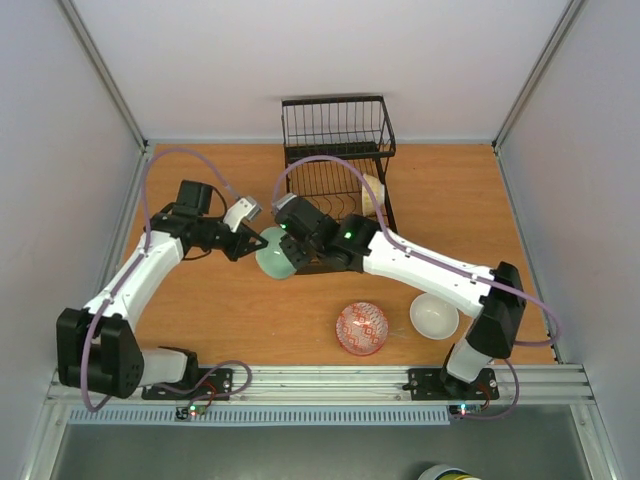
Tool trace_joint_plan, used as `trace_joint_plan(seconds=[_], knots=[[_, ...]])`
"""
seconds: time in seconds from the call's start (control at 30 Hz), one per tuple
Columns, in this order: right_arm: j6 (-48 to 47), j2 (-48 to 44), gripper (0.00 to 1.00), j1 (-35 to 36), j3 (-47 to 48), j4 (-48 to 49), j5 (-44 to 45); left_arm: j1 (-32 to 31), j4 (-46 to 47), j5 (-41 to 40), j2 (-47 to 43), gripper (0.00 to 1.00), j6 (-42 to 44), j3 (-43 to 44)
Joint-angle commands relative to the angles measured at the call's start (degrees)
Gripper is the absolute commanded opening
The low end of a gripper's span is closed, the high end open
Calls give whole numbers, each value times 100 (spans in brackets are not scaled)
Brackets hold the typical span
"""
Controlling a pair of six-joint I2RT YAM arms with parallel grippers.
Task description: Load the bowls into the dish rack
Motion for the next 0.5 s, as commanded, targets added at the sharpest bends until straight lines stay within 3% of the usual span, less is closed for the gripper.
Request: trace_joint_plan(seconds=[0.0,0.1,0.27,0.47], knots=[[-251,-653,43,-60,-506,755,-514,-145,123,913,-517,0,664,-111],[-99,-1181,62,-231,-1088,1094,-1243,-106,244,1106,-629,1,638,-186],[611,-2068,76,-932,-2392,2300,-3621,101,59,2114,-588,0,750,-149],[1172,-2351,89,-1086,-3034,2921,-4973,230,-496,2868,-375,1,1288,6]])
